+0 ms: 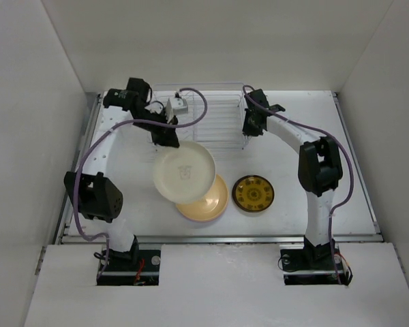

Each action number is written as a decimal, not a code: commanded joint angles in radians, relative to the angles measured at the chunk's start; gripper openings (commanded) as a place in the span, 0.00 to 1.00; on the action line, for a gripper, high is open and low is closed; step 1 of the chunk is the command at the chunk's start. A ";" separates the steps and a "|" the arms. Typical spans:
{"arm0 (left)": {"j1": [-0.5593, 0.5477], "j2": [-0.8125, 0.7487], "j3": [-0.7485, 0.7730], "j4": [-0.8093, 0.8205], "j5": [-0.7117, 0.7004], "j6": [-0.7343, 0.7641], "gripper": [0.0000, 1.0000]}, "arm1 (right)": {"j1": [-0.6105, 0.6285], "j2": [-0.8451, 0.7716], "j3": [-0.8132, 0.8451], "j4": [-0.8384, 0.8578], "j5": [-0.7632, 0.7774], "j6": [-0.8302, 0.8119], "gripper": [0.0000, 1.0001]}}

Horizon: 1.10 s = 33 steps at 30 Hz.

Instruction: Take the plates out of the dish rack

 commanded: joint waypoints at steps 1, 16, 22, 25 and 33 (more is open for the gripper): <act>-0.050 -0.003 -0.142 -0.319 0.049 0.158 0.00 | -0.012 -0.011 -0.027 0.069 0.079 0.004 0.00; -0.235 -0.016 -0.495 0.480 -0.233 -0.373 0.00 | -0.012 -0.081 -0.142 0.111 0.092 0.004 0.00; -0.245 -0.006 -0.533 0.522 -0.310 -0.358 0.00 | -0.012 -0.090 -0.142 0.111 0.082 0.004 0.00; -0.245 -0.006 -0.553 0.513 -0.319 -0.346 0.00 | -0.012 -0.090 -0.142 0.111 0.082 0.004 0.00; -0.263 0.003 -0.544 0.419 -0.319 -0.266 0.61 | -0.012 -0.081 -0.142 0.111 0.082 0.004 0.00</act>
